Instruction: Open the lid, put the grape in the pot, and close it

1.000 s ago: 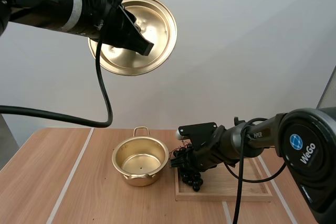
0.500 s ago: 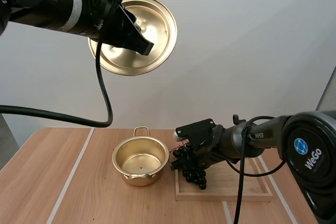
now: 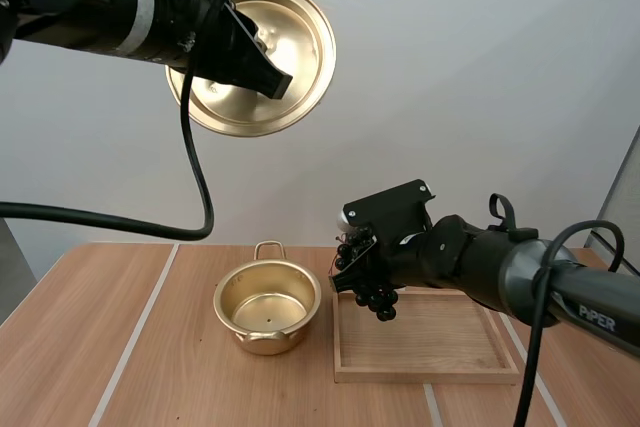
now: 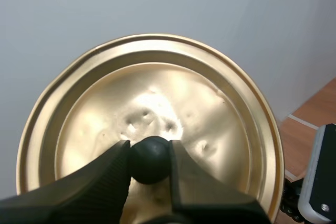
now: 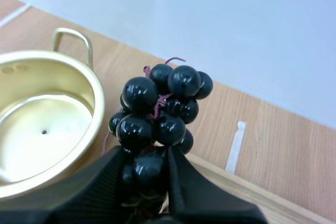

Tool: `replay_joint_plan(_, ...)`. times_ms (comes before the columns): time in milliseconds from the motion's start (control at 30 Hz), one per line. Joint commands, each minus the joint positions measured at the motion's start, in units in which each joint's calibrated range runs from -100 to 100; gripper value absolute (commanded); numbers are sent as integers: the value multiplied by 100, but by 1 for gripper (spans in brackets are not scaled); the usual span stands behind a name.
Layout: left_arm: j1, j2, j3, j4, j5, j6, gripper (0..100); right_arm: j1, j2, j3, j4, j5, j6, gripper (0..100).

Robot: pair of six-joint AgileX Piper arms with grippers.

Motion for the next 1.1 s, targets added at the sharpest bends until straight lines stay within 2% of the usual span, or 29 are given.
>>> replay_joint_plan(0, -19, -257, -58, -130, -839, -53, 0, -4, -260, 43, 7, 53, -77, 0)
replay_joint_plan(167, -19, -608, -58, -130, -1851, -53, 0, 173, -272, -203, -27, 491, -77, 0)
replay_joint_plan(233, -19, -740, -58, -130, -2162, -53, 0, 351, -272, -429, -27, 628, -77, 0)
replay_joint_plan(400, -19, -911, -58, -130, -2222, -53, 0, 780, -71, -1001, 57, 854, -77, 0)
replay_joint_plan(533, -19, -916, -58, -119, -2186, -53, 0, 1020, 487, -1413, 57, 892, -77, 0)
replay_joint_plan(833, -19, -916, -58, -96, -2188, -53, 0, 1048, 1806, -1977, 189, 876, -77, 0)
replay_joint_plan(1067, -19, -916, -58, -96, -2188, -53, 0, 1065, 2395, -2222, 233, 1006, -77, 0)
